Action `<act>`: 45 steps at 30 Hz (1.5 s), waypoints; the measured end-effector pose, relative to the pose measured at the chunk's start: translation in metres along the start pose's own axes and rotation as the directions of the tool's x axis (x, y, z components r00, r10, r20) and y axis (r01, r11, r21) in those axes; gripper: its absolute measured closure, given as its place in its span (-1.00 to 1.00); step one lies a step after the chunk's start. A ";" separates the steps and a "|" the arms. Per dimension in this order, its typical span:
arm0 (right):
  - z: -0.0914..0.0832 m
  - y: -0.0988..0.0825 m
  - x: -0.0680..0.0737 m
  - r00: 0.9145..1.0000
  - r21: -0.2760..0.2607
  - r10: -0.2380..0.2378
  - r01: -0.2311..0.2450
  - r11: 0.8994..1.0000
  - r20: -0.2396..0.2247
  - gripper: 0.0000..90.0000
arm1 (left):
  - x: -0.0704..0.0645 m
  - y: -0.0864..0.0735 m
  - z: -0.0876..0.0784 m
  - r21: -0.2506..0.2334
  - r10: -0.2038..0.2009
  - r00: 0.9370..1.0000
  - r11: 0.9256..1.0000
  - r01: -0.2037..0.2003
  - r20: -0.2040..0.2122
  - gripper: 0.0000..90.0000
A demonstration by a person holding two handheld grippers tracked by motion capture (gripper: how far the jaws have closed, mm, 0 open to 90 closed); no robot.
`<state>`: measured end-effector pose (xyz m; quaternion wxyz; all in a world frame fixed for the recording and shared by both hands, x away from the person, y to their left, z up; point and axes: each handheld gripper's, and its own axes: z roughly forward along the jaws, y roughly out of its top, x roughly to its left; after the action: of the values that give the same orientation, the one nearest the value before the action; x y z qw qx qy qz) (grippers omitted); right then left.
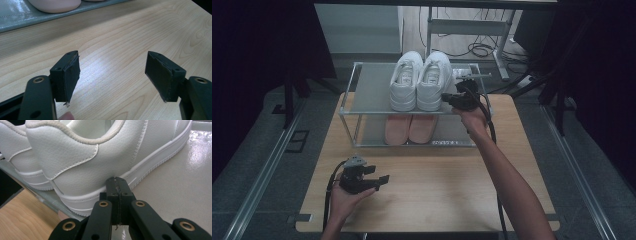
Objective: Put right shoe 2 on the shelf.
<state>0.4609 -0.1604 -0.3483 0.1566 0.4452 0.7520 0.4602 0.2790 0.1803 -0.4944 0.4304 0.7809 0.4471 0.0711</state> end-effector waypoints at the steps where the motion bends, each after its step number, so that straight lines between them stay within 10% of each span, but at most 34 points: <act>1: 0.000 0.000 0.000 1.000 -0.001 0.002 -0.002 1.000 0.001 1.00 | 0.000 0.000 0.000 0.000 0.001 1.000 1.000 -0.001 0.000 -0.37; 31: -0.015 -0.005 -0.009 0.999 -0.044 -0.036 0.036 0.998 0.002 0.97 | 0.010 -0.002 -0.002 -0.013 -0.026 1.000 1.000 0.026 -0.006 -0.37; 39: -0.033 -0.023 -0.009 0.995 -0.087 -0.096 0.095 0.992 -0.008 0.24 | 0.004 -0.004 -0.007 -0.018 -0.024 1.000 1.000 0.024 -0.007 -0.37; 45: -0.053 -0.040 -0.008 0.992 -0.125 -0.124 0.122 0.985 -0.012 0.09 | 0.002 -0.004 -0.009 -0.029 -0.011 1.000 1.000 0.011 -0.004 -0.37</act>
<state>0.4097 -0.2038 -0.3552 0.2047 0.3828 0.7495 0.4998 0.2731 0.1887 -0.4923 0.4410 0.7721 0.4510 0.0767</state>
